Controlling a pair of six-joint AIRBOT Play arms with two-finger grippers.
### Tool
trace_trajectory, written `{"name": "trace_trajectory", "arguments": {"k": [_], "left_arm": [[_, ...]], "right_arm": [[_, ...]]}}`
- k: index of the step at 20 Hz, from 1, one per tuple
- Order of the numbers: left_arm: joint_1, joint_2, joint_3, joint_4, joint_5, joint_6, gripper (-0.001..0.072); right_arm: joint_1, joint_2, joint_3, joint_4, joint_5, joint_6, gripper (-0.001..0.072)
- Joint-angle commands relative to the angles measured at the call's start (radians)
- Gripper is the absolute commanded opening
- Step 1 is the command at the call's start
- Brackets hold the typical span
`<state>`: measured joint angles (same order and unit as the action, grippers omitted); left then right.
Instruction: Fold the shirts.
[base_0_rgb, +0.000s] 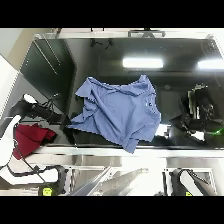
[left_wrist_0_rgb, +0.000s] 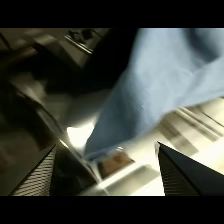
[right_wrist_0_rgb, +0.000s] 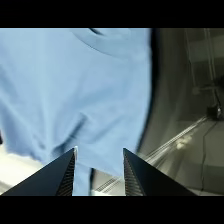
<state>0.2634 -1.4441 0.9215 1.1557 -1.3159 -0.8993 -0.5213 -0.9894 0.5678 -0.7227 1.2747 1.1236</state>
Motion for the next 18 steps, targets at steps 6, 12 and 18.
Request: {"name": "trace_trajectory", "arguments": {"k": [6, 12, 18], "left_arm": [[-0.142, -0.133, 0.141, -0.012, 0.026, 0.017, 0.0583], [-0.173, -0.192, 0.175, -0.030, -0.138, 0.019, 0.0023], [-0.089, -0.149, 0.175, -0.192, -0.153, 0.021, 0.0023]], "right_arm": [[-0.017, -0.026, -0.159, -0.019, -0.045, -0.054, 0.0509], [-0.001, -0.178, -0.160, -0.033, -0.100, -0.079, 0.0502], [0.235, -0.383, -0.159, 0.150, -0.151, -0.167, 0.0500]]}}
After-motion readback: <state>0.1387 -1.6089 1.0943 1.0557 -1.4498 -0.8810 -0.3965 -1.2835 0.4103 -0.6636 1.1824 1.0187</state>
